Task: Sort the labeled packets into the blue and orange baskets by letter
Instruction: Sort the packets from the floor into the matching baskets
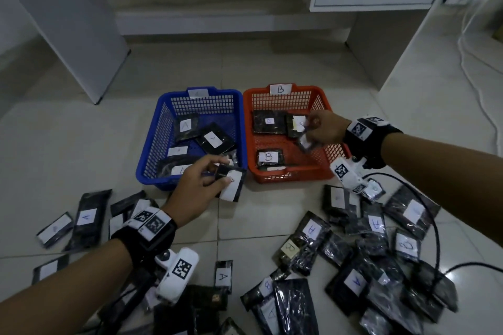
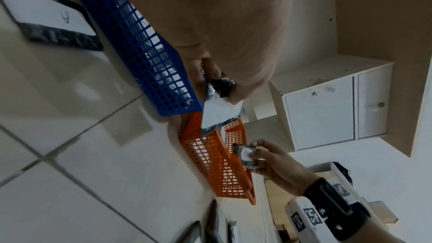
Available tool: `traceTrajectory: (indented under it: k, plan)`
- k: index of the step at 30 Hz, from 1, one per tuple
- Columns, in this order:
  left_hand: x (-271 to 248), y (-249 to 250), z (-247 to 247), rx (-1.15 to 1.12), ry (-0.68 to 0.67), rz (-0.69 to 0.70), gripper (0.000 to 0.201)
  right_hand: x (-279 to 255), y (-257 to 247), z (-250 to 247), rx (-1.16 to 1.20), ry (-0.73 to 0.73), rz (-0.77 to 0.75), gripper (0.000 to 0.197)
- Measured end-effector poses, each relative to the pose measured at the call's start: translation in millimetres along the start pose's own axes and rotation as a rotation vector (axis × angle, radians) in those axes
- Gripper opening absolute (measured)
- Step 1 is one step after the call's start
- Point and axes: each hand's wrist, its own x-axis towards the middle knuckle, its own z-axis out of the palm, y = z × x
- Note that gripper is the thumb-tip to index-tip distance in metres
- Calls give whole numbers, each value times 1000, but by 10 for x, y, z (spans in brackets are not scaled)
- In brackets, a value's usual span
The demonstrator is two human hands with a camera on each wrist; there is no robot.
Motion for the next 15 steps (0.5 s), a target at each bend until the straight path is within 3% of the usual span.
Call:
traceTrajectory:
  k: [3,10,15]
  plan:
    - [-31,-78,32,11,-23,-36,28,67,184,18,-184,-23,68,12]
    - [2,-101,88,36,21,-50,25,184,412,76,-312,-179,122,20]
    - [54,-52,112,62,62,-27,18,152,334,61,-414,-68,38,23]
